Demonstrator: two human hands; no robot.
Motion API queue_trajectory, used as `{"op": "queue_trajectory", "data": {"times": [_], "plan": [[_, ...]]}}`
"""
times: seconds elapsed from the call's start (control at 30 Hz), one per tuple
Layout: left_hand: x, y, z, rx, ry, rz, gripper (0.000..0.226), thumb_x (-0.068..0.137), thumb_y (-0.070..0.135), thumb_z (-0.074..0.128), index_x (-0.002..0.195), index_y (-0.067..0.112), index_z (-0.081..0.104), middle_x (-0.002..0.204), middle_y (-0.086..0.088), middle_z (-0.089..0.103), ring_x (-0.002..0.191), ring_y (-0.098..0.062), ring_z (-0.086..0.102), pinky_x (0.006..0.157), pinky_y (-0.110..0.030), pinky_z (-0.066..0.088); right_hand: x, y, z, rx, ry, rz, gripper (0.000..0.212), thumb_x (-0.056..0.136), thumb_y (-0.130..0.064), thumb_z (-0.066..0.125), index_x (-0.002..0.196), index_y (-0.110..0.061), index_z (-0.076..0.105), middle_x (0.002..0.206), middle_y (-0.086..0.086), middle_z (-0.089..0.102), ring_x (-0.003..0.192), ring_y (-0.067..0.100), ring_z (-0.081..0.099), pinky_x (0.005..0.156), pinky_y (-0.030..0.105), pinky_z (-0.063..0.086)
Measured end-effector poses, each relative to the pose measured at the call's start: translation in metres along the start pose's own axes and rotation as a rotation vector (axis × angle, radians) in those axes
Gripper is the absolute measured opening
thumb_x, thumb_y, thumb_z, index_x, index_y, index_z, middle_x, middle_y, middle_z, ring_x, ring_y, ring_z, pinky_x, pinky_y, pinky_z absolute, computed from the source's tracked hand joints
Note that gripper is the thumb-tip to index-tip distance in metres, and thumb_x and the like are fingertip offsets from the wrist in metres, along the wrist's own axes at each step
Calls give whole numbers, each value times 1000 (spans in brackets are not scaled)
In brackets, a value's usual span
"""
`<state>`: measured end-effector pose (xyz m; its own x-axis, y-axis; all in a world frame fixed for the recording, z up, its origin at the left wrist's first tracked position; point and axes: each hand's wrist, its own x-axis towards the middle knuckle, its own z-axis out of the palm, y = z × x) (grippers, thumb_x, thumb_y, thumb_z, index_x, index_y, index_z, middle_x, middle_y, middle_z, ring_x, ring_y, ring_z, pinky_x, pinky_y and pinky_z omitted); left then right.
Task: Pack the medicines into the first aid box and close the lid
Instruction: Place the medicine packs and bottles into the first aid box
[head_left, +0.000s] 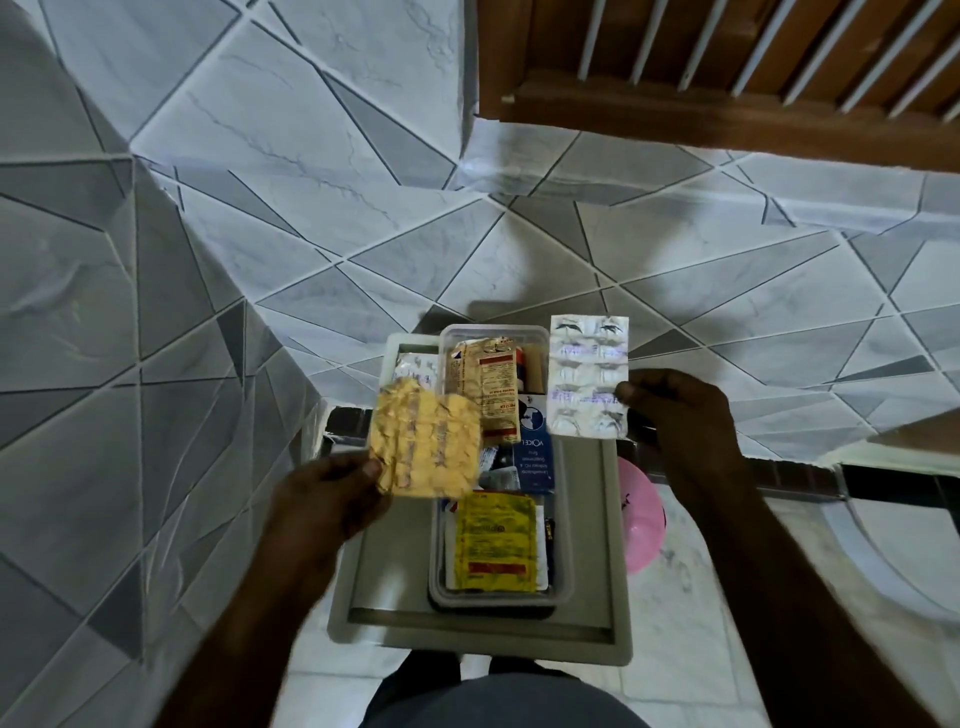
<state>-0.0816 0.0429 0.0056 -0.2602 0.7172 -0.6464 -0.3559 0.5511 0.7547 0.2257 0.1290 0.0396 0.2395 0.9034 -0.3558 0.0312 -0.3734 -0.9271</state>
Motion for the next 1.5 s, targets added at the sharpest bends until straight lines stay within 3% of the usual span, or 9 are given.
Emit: {"op": "queue_trajectory", "data": {"times": [0.13,0.33,0.47,0.53,0.7,0.83,1.0,1.23,1.5], "plan": [[-30,-32,20,109,-72,-20,14,89,3,61,101,2,67,94,-16,75,87,-27,73,67,-28,60,-14,5,10,-4,-67,-12,11,82,-2,69,91,-7,70,91,17,75,90,40,70,82,53,57],[-48,-67,34,165,23,-21,9,86,2,66,95,5,67,97,-18,71,89,-32,71,71,-36,60,-34,27,25,-98,-173,6,14,84,1,66,96,-6,65,87,8,76,75,18,74,62,33,61],[-56,-77,37,373,92,159,12,84,12,71,92,20,66,92,-5,71,89,-24,70,73,-40,61,-44,53,33,-202,-200,42,16,84,-4,68,96,-15,63,93,6,74,81,19,73,67,39,62],[-62,-76,40,525,114,265,16,84,21,72,94,27,62,90,4,71,84,-17,70,70,-33,60,-48,62,38,-275,-207,17,17,83,-7,69,93,-21,63,92,4,74,81,18,73,70,46,61],[-59,-84,38,895,127,572,38,80,35,74,114,28,58,101,9,64,82,-11,62,66,-28,55,-55,64,46,-415,-255,-119,17,83,-10,69,98,-16,64,93,0,71,85,17,70,69,32,61],[-50,-89,34,1244,85,817,49,81,53,59,120,24,59,115,-2,62,93,-20,58,69,-26,50,-54,67,53,-883,-288,-425,36,85,-24,66,119,-22,57,120,0,55,98,14,59,81,29,51],[-40,-95,43,1515,15,964,69,72,62,63,128,24,58,134,-7,59,117,-29,47,86,-45,52,-39,74,60,-1233,-389,-719,71,80,-29,72,142,-16,40,152,10,35,119,31,55,91,42,50],[-29,-103,48,1614,-1,987,58,78,61,53,125,29,62,134,-6,60,128,-30,40,99,-45,28,-34,81,67,-1406,-437,-748,77,75,-28,75,141,-17,37,154,9,30,110,32,58,88,44,52],[-22,-96,48,1635,-86,899,61,72,65,57,125,34,61,130,-4,64,120,-30,58,99,-42,26,-37,75,69,-1389,-442,-732,76,74,-26,75,140,-16,39,155,10,29,111,33,58,90,47,51]]}}
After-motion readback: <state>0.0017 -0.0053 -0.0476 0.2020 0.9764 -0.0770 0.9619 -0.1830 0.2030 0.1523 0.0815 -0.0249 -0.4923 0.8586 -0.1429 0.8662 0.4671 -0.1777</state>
